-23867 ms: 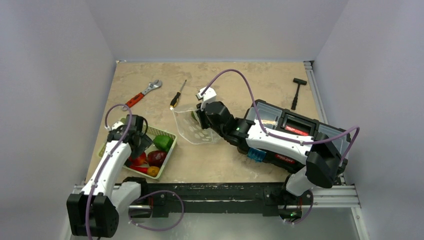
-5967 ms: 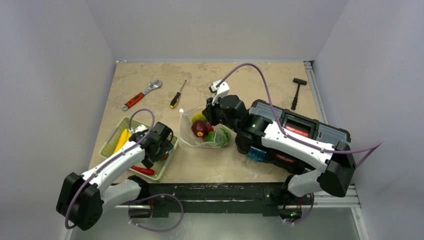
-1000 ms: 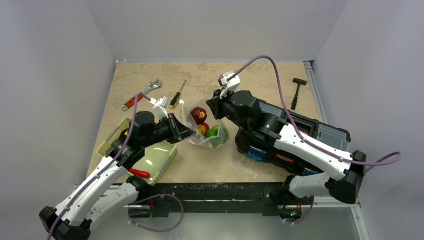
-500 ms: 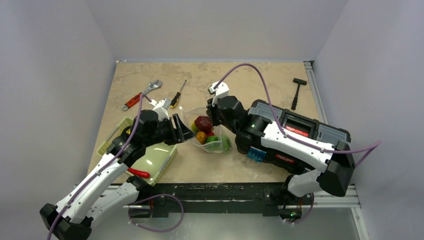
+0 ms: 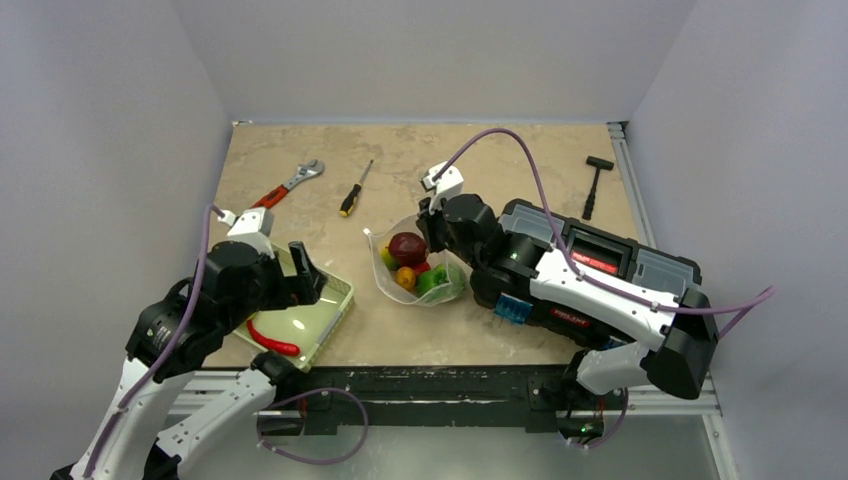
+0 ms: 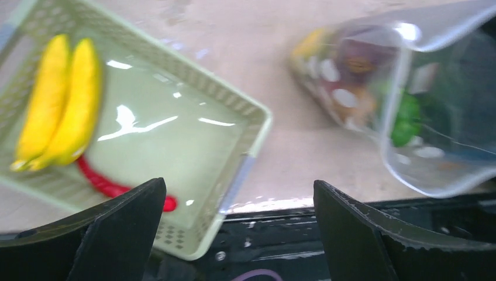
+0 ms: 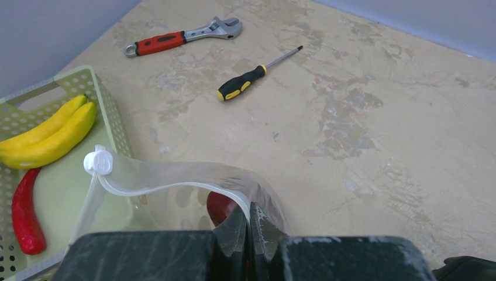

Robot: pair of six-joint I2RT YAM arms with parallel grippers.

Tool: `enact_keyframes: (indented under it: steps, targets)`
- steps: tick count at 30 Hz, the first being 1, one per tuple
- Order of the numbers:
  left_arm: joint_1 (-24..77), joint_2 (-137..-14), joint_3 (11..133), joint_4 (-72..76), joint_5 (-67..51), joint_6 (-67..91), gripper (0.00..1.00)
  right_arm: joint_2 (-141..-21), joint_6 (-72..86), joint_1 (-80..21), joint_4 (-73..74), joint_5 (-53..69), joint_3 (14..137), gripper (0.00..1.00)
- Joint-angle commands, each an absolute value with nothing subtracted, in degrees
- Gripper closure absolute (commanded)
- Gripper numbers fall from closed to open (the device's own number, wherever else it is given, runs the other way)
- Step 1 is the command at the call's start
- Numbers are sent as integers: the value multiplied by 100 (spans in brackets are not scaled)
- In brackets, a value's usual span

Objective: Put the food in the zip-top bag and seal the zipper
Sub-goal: Pick up the fake fruit from the bin.

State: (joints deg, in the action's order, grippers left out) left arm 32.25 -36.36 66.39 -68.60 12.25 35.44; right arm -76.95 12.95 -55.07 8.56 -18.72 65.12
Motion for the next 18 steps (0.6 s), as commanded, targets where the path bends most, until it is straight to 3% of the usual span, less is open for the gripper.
enact_keyframes:
  steps: [1,4,11,18]
  targets:
    - [2828,-4179,6761,-7949,2314,3159,3,-7367,1088,-5509,545,-1986,6403,100]
    - [2238,-4614,6615,-8015,2382,2971,3,-7292,1042,-5508,491,-1952,6274,100]
    - [-68,-5802,6492,-7252,1327,1851,2,-6892,1095,-5510,480,-1706,6056,100]
    - [-357,-7579,6334,-6659,1928,1369,2,-6406,1169,-5535,307,-1358,5888,100]
